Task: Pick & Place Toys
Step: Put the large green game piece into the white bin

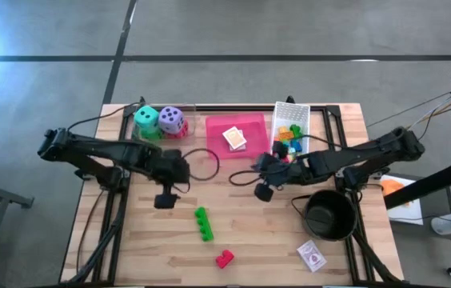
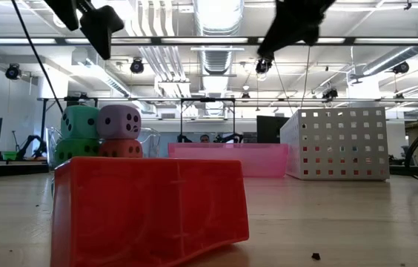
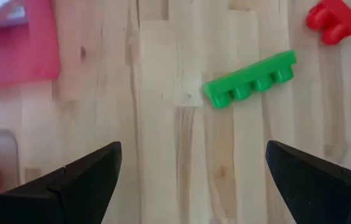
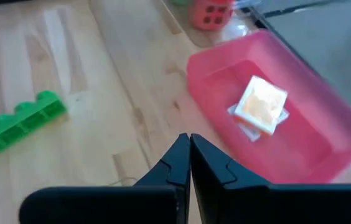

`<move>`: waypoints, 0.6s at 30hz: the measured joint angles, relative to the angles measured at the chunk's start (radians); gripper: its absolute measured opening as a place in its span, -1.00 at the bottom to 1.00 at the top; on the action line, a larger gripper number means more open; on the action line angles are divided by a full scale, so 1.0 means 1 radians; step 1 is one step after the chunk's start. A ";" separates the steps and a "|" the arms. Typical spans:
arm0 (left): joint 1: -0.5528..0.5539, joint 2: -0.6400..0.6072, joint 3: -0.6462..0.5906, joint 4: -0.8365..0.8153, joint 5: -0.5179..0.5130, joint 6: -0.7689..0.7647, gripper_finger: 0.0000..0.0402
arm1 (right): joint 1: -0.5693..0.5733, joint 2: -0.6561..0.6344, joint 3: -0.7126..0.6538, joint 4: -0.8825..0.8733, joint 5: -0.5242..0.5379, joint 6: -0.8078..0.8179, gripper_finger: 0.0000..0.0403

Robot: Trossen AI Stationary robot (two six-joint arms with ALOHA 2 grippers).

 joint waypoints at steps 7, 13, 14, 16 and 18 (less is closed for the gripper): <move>-0.091 0.007 -0.087 0.164 -0.087 0.052 0.99 | 0.003 -0.202 -0.191 0.144 -0.076 0.084 -0.96; -0.117 0.025 -0.232 0.417 -0.095 0.112 0.99 | 0.007 -0.281 -0.331 0.368 -0.158 0.029 -0.96; -0.121 0.032 -0.251 0.452 -0.095 0.127 0.99 | 0.008 -0.289 -0.347 0.392 -0.157 0.027 -0.96; -0.127 0.049 -0.279 0.499 -0.096 0.157 0.99 | 0.008 -0.297 -0.376 0.419 -0.152 0.023 -0.96; -0.132 0.072 -0.298 0.523 -0.096 0.189 0.99 | 0.009 -0.295 -0.390 0.429 -0.142 0.022 -0.96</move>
